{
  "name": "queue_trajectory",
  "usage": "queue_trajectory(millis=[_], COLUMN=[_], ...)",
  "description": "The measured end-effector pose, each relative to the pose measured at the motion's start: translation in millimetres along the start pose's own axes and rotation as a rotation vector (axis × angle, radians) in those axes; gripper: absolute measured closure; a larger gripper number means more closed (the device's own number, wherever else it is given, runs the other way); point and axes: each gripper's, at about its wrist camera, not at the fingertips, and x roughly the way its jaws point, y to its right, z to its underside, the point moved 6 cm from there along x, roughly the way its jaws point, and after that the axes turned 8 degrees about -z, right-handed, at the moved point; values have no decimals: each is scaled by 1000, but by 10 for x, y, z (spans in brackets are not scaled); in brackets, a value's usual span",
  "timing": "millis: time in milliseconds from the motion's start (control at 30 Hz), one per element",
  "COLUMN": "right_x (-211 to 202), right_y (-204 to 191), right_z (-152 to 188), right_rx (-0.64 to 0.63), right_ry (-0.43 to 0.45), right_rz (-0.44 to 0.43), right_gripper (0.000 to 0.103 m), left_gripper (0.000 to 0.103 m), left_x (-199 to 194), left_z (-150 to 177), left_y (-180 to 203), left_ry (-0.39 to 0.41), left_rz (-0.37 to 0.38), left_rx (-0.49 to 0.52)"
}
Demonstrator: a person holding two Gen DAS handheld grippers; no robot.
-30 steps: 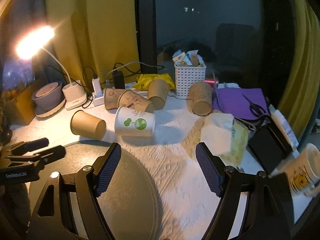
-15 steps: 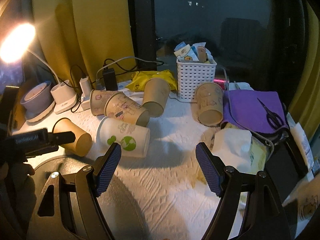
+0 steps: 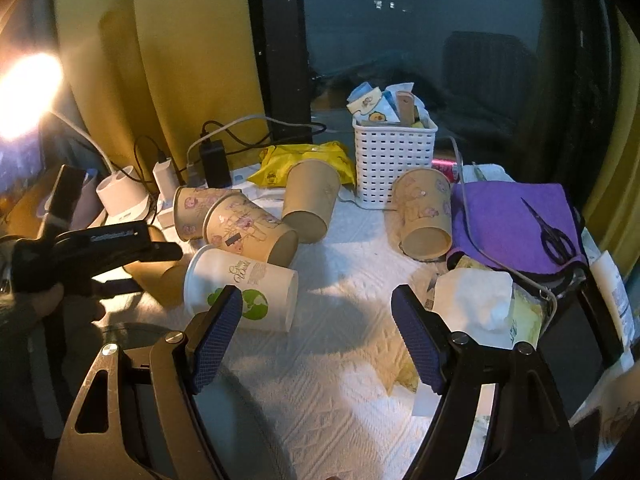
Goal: Flip cup upright
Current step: 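Close the left gripper on the tan cup and lift it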
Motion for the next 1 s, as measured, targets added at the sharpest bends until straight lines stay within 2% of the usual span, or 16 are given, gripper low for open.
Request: queue_trajectory(millis=[67,233,367,500,767,1000], right_x=[-22,-82,-161,-271,-491,-806], right_y=[11,25,-5,-34,-117,-260], right_z=[4,11,29,75,261,360], right_rx=[4,21,30,47,80,83], right_ry=[6,24,39,58,94,116], right_rz=[5,12,14,3,-64,-204], right_gripper=[23,23,23,23,23,23], left_gripper=[37,40,40,40,40,40], left_x=[26,-43,-214,-480,-1012,-1531], left_z=[-12,-5,55,200,735,1373], left_y=[74,96,79,171,254,241], left_ry=[-5,9,44,101,200,293], left_rz=[8,28,28,43,32,18], left_rx=[58,111,165,265,432,521])
